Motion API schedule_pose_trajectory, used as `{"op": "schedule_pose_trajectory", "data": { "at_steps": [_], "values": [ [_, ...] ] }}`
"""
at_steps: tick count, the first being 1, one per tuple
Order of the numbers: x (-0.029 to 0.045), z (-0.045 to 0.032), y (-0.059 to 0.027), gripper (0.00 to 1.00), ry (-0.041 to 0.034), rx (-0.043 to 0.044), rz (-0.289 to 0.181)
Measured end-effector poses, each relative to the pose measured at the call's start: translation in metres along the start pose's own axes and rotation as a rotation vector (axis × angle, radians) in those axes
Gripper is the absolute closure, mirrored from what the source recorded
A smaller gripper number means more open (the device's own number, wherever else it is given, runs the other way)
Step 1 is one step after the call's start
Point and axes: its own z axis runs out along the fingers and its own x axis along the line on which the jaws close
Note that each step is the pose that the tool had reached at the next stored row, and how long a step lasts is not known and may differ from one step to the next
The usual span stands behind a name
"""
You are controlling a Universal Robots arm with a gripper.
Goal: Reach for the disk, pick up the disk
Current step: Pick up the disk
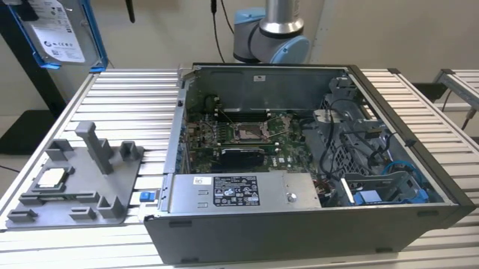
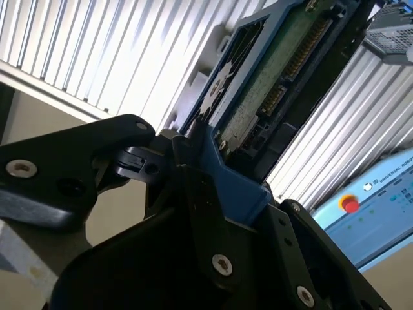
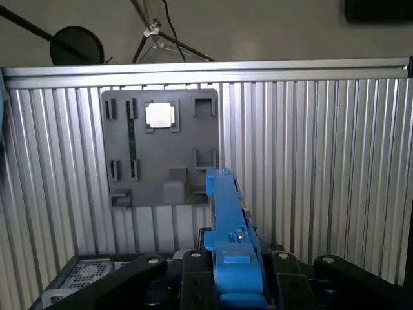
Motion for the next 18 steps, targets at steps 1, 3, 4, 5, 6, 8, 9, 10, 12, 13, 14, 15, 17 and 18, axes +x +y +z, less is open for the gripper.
{"op": "schedule_pose_trajectory", "data": {
  "at_steps": [1, 3, 4, 5, 6, 8, 9, 10, 12, 13, 14, 15, 17, 18],
  "values": [
    [-0.0003, 0.0005, -0.0049, 1.0, 0.0, -0.0006, 0.0],
    [-0.0007, 0.0015, -0.0136, 1.0, 0.0, -0.0017, 0.0],
    [-0.001, 0.002, -0.0181, 1.0, 0.0001, -0.0024, 0.0],
    [-0.0012, 0.0025, -0.0227, 1.0, 0.0001, -0.0031, 0.0],
    [-0.0015, 0.003, -0.0274, 1.0, 0.0002, -0.0038, 0.0],
    [-0.0019, 0.004, -0.0363, 1.0, 0.0003, -0.0051, 0.0],
    [-0.0022, 0.0045, -0.0409, 1.0, 0.0003, -0.0058, 0.0],
    [-0.0024, 0.0049, -0.0454, 1.0, 0.0004, -0.0065, 0.001],
    [-0.0029, 0.0059, -0.0545, 1.0, 0.0004, -0.0078, 0.001],
    [-0.0031, 0.0064, -0.059, 1.0, 0.0004, -0.0083, 0.001],
    [-0.0034, 0.0069, -0.0636, 1.0, 0.0005, -0.0089, 0.001],
    [-0.0036, 0.0074, -0.0679, 1.0, 0.0005, -0.0095, 0.001],
    [-0.0041, 0.0084, -0.0767, 1.0, 0.0005, -0.0104, 0.001],
    [-0.0043, 0.0088, -0.0811, 1.0, 0.0006, -0.0109, 0.001]
  ]
}}
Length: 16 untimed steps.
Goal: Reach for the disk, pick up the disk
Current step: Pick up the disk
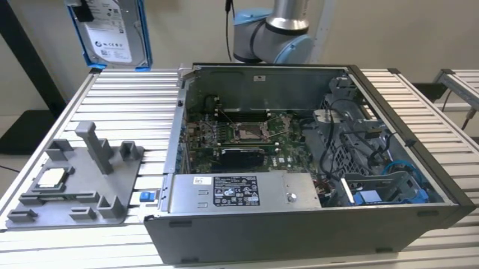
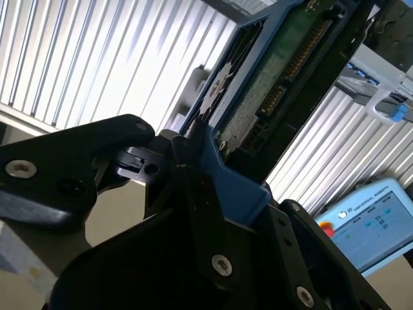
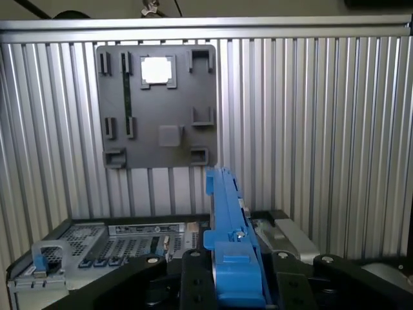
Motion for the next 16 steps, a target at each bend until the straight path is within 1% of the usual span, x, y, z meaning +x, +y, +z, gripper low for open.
{"op": "schedule_pose_trajectory", "data": {
  "at_steps": [8, 12, 16],
  "values": [
    [-0.0018, 0.0032, -0.0329, 1.0, 0.0002, -0.0034, 0.0],
    [-0.0025, 0.0046, -0.0465, 1.0, 0.0002, -0.0041, 0.0],
    [-0.0031, 0.0056, -0.0576, 1.0, 0.0003, -0.0044, 0.0]
  ]
}}
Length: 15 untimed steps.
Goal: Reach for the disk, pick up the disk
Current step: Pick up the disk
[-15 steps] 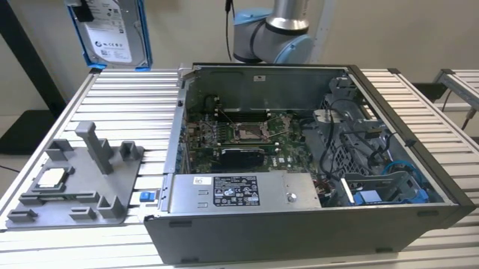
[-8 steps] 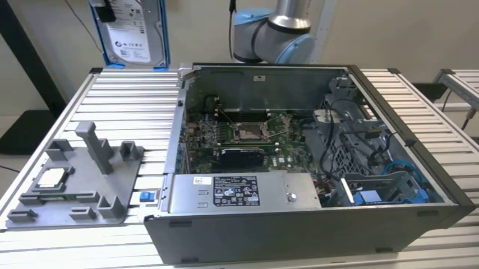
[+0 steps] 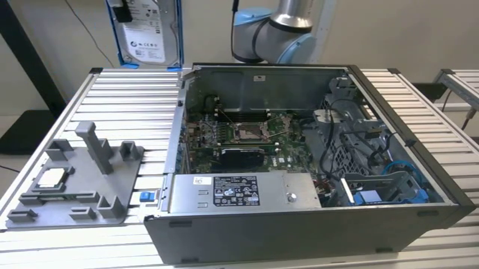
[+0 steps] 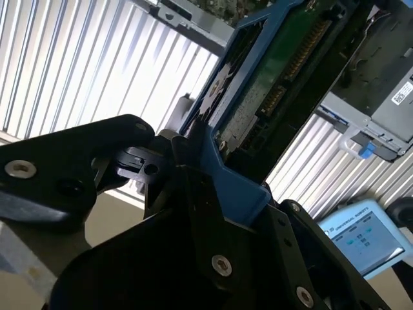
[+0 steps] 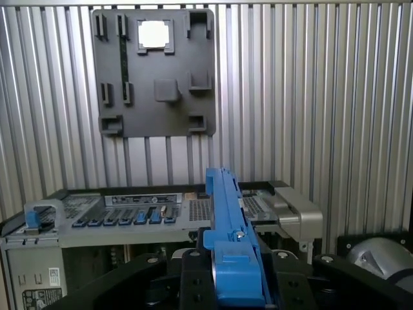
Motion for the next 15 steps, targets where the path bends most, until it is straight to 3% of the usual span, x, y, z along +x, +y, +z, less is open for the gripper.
{"op": "schedule_pose_trajectory", "data": {
  "at_steps": [15],
  "values": [
    [-0.0016, 0.0028, -0.0297, 1.0, 0.0, 0.0, 0.0]
  ]
}}
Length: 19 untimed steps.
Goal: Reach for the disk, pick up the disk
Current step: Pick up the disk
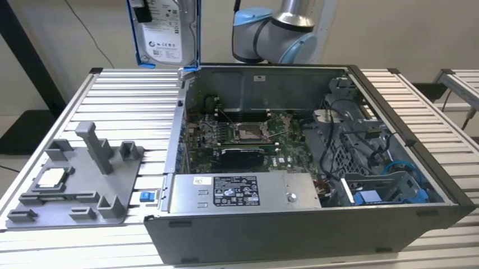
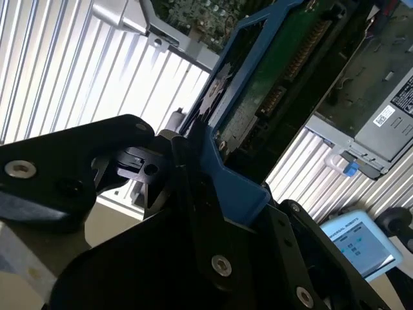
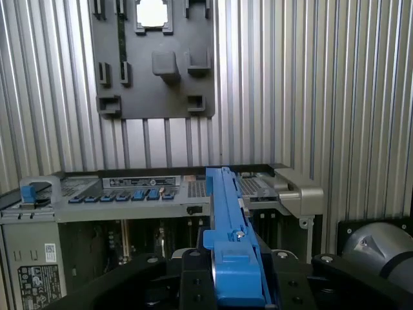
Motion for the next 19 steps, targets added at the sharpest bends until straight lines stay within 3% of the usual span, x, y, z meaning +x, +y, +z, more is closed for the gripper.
{"op": "schedule_pose_trajectory", "data": {
  "at_steps": [5, 19],
  "values": [
    [-0.0002, 0.0004, -0.0049, 1.0, 0.0, 0.0, 0.0],
    [-0.0003, 0.0006, -0.0062, 1.0, 0.0, 0.0, 0.0]
  ]
}}
